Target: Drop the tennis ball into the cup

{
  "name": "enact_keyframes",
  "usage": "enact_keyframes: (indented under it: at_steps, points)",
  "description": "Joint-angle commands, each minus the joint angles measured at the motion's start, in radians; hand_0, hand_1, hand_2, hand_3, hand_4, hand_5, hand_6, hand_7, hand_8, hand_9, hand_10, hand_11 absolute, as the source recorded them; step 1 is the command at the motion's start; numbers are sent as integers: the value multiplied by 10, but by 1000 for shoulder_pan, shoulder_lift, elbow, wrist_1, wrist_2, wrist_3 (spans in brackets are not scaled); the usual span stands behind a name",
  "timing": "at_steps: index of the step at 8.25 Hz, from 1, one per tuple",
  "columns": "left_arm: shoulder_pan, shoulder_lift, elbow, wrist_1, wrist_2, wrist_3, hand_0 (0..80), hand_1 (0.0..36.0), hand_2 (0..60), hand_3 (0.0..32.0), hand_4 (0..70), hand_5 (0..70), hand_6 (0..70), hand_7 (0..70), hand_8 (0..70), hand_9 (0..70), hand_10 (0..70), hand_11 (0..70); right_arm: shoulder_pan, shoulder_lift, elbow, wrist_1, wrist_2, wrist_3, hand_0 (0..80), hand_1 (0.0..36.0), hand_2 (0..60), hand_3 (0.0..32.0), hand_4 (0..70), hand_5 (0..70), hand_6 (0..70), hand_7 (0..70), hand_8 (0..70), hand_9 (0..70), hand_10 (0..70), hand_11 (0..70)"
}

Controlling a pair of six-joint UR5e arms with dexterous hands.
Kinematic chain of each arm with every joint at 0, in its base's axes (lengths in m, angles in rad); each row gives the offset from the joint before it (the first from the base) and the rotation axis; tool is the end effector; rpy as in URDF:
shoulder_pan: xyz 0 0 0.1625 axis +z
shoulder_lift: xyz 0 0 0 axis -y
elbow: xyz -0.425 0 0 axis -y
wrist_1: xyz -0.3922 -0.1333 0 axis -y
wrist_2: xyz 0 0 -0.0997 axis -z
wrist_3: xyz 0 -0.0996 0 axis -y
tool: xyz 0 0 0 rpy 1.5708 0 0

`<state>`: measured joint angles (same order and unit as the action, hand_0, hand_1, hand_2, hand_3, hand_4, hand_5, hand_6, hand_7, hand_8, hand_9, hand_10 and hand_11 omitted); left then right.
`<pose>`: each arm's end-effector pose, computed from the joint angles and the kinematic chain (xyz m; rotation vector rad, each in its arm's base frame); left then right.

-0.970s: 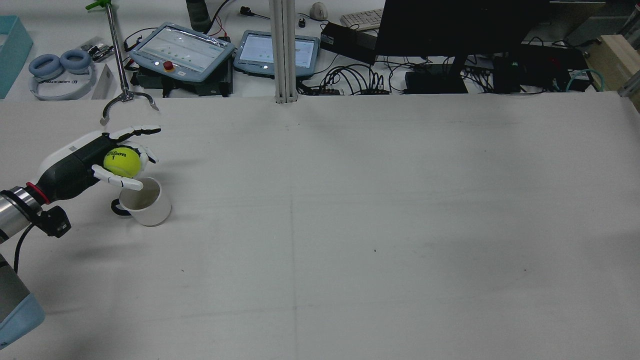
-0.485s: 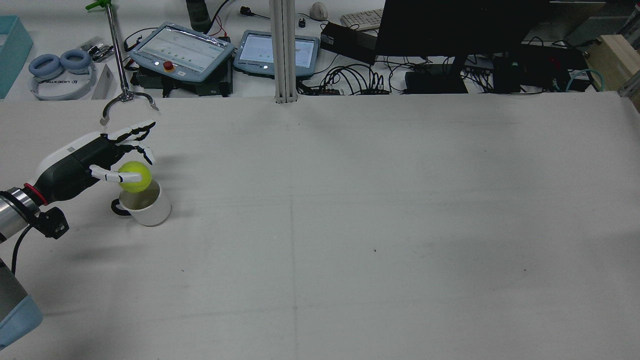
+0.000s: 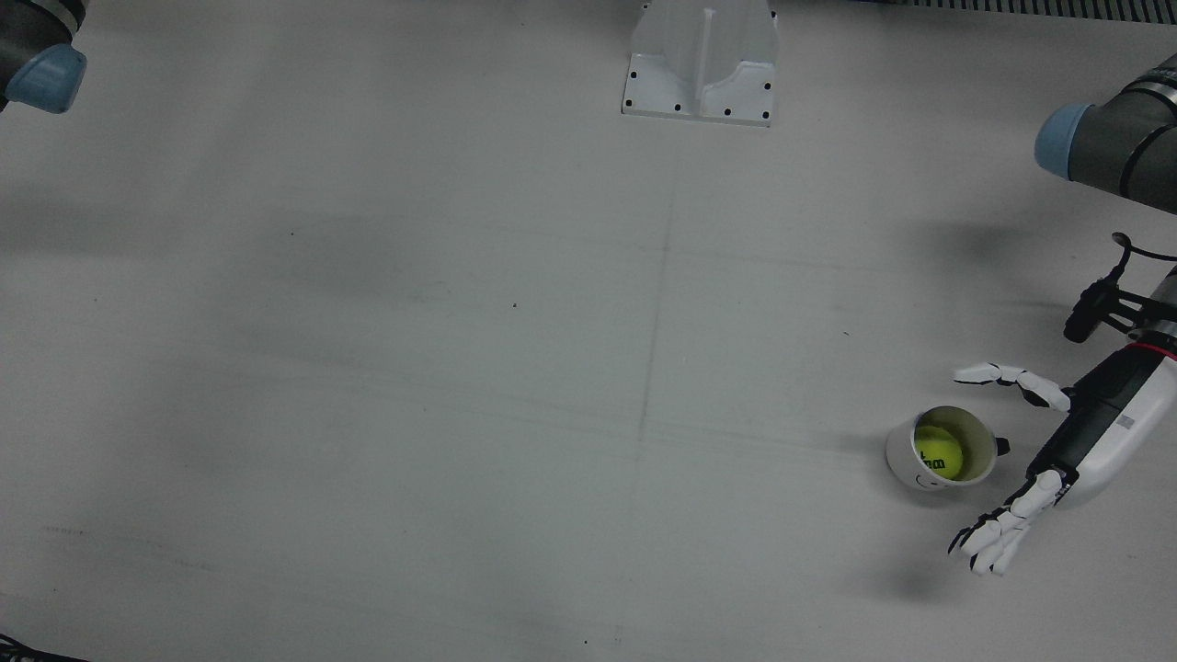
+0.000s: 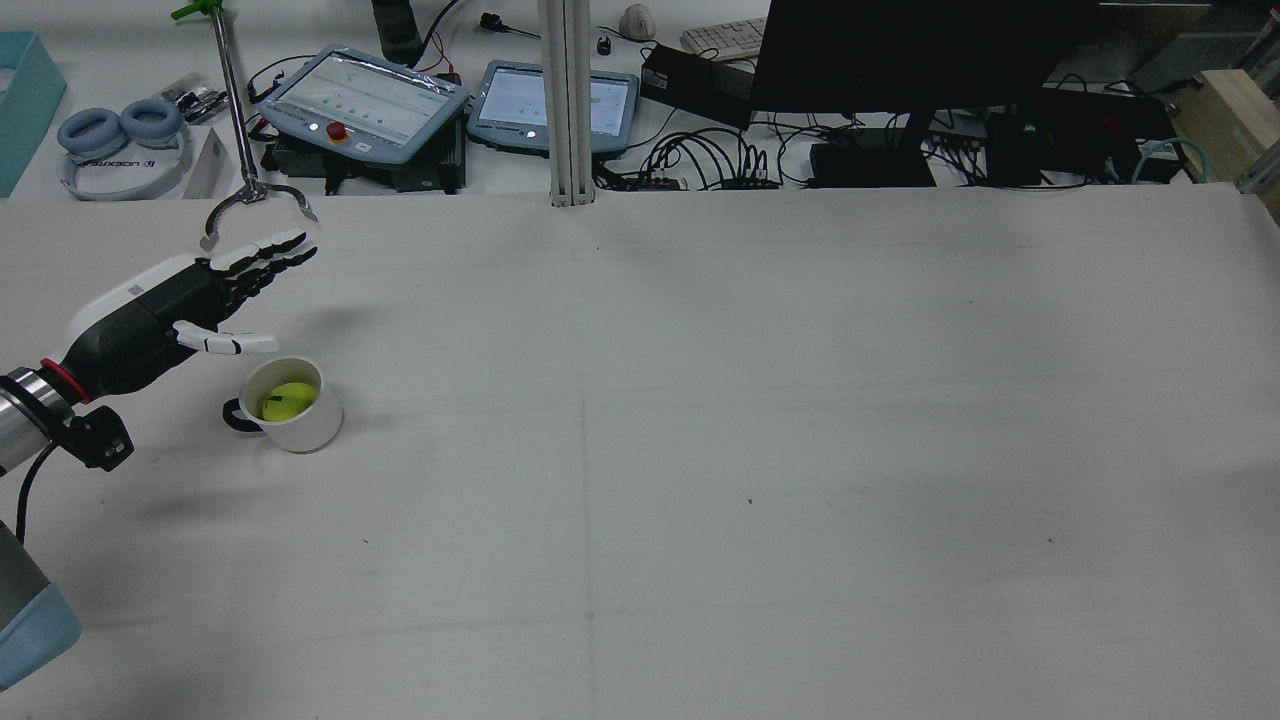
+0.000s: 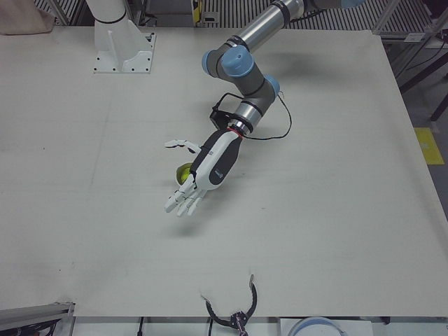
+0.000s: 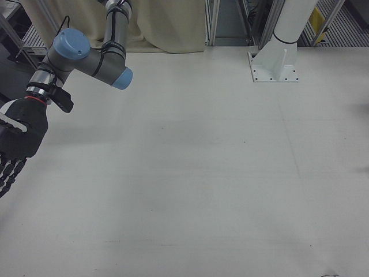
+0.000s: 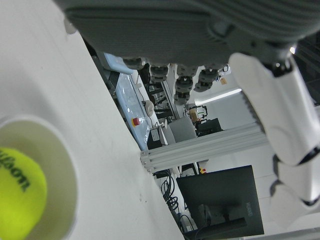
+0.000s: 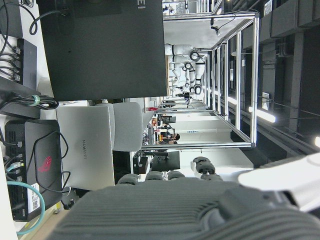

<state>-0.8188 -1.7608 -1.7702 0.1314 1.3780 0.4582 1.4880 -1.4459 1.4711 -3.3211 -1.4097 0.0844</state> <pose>0.2733 -0.5153 0.5024 -0.1534 2.1115 -1.4537 0.1052 -0.5374 0.6879 -0.0205 1.9797 -2.3012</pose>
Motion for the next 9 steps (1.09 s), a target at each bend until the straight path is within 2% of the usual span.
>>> enact_keyframes:
  at_steps: [1, 2, 3, 4, 5, 6, 7, 8, 9]
  points:
    - [-263, 0, -23, 62, 28, -125, 407, 106, 252, 0, 123, 67, 240, 52, 61, 28, 0, 0, 2, 1, 0, 0, 0, 0, 0, 0, 0, 0, 0, 0, 0, 0, 0, 0, 0, 0]
    - [-370, -2, 23, 59, 102, -162, 399, 94, 258, 0, 143, 78, 313, 81, 78, 34, 1, 7, 0, -1, 0, 0, 0, 0, 0, 0, 0, 0, 0, 0, 0, 0, 0, 0, 0, 0]
    - [-461, -9, 117, -17, 177, -208, 390, 85, 250, 0, 172, 71, 301, 125, 80, 49, 11, 21, 0, -1, 0, 0, 0, 0, 0, 0, 0, 0, 0, 0, 0, 0, 0, 0, 0, 0]
    - [-543, -9, 170, -63, 185, -228, 391, 72, 251, 0, 198, 94, 440, 148, 115, 64, 32, 51, 0, -1, 0, 0, 0, 0, 0, 0, 0, 0, 0, 0, 0, 0, 0, 0, 0, 0]
    - [-555, -3, 163, -68, 196, -233, 397, 76, 233, 0, 203, 84, 381, 180, 102, 68, 34, 54, 0, -1, 0, 0, 0, 0, 0, 0, 0, 0, 0, 0, 0, 0, 0, 0, 0, 0]
    - [-557, 1, 157, -69, 217, -246, 396, 68, 228, 0, 209, 95, 449, 190, 119, 76, 40, 61, 0, -1, 0, 0, 0, 0, 0, 0, 0, 0, 0, 0, 0, 0, 0, 0, 0, 0]
    - [-557, 0, 155, -69, 239, -263, 400, 77, 216, 0, 216, 73, 328, 231, 99, 89, 41, 63, 0, -1, 0, 0, 0, 0, 0, 0, 0, 0, 0, 0, 0, 0, 0, 0, 0, 0]
    - [-554, 6, 153, -72, 242, -277, 403, 75, 210, 0, 219, 78, 356, 251, 112, 104, 49, 74, 0, -1, 0, 0, 0, 0, 0, 0, 0, 0, 0, 0, 0, 0, 0, 0, 0, 0]
    - [-540, 17, 152, -76, 242, -277, 404, 66, 211, 0, 222, 97, 463, 239, 138, 108, 52, 79, 0, -1, -1, 0, 0, 0, 0, 0, 0, 0, 0, 0, 0, 0, 0, 0, 0, 0]
